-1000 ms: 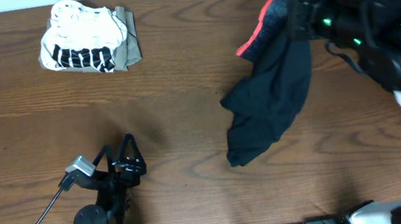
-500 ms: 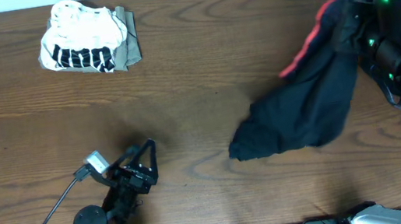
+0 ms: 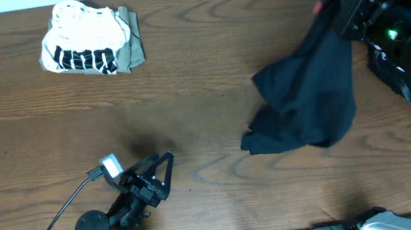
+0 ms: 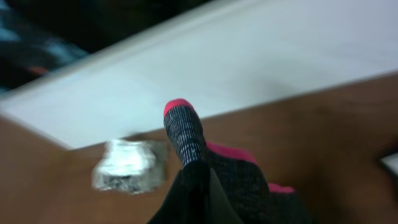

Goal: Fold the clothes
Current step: 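Raise the leggings by the waistband, letting the legs hang down, then move the left gripper to the waistband's left corner and grasp it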

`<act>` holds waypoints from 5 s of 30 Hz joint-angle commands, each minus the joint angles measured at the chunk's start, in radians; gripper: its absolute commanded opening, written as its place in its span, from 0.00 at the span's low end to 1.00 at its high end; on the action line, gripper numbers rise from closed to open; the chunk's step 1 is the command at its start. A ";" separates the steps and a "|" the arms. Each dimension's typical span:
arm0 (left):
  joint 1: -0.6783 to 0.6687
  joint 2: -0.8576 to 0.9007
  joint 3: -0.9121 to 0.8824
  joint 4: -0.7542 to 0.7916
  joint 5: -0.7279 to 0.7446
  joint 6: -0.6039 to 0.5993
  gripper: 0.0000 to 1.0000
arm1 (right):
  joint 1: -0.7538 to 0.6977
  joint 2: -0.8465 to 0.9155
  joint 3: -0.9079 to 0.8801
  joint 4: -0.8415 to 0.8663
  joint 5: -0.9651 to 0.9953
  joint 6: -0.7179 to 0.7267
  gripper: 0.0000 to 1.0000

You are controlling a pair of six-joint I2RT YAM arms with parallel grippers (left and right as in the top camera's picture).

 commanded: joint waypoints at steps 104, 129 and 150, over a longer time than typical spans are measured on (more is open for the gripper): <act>-0.201 0.894 0.389 0.680 0.593 0.438 0.99 | 0.008 0.017 0.007 0.232 -1.047 0.166 0.02; -0.239 0.898 0.415 0.684 0.558 0.434 0.37 | 0.007 0.019 0.007 0.192 -1.048 0.134 0.01; -0.135 0.899 0.430 0.683 0.571 0.407 0.38 | 0.008 0.019 0.007 0.163 -1.048 0.116 0.02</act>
